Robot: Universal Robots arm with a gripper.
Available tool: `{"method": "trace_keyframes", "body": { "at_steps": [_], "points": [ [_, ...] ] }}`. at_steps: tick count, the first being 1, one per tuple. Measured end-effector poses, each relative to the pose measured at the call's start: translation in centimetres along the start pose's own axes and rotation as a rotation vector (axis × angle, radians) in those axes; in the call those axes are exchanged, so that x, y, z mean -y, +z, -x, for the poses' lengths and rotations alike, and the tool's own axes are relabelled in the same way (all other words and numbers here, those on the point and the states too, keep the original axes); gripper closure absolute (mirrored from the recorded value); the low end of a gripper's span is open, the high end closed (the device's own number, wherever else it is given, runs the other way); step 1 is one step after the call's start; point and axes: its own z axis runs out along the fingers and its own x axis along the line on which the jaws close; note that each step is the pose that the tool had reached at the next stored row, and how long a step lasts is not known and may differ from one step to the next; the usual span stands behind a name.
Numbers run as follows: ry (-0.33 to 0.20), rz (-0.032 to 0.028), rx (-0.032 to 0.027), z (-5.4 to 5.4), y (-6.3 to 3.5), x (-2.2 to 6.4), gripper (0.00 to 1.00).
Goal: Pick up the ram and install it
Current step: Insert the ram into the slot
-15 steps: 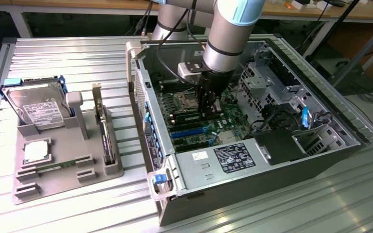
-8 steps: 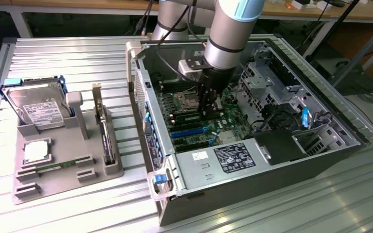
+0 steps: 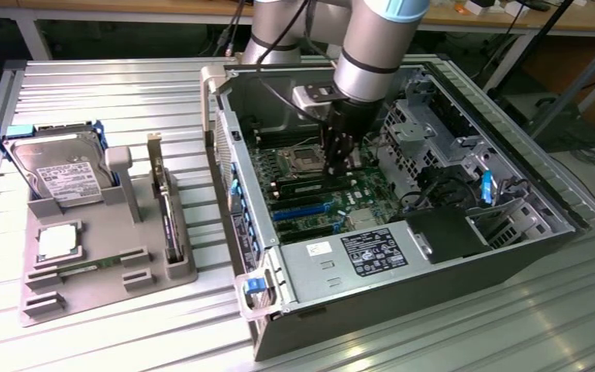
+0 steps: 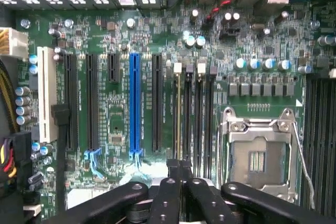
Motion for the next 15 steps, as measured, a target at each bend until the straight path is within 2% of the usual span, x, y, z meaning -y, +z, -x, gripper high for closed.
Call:
{"method": "trace_keyframes", "body": {
  "at_steps": [5, 8, 10, 15],
  "points": [
    [-0.003, -0.0001, 0.0000, 0.0, -0.06, 4.09, 0.89],
    [-0.003, -0.0001, 0.0000, 0.0, -0.05, 4.25, 0.89],
    [-0.003, -0.0001, 0.0000, 0.0, -0.64, 4.24, 0.89],
    [-0.003, -0.0001, 0.0000, 0.0, -0.67, 4.24, 0.89]
  ]
}}
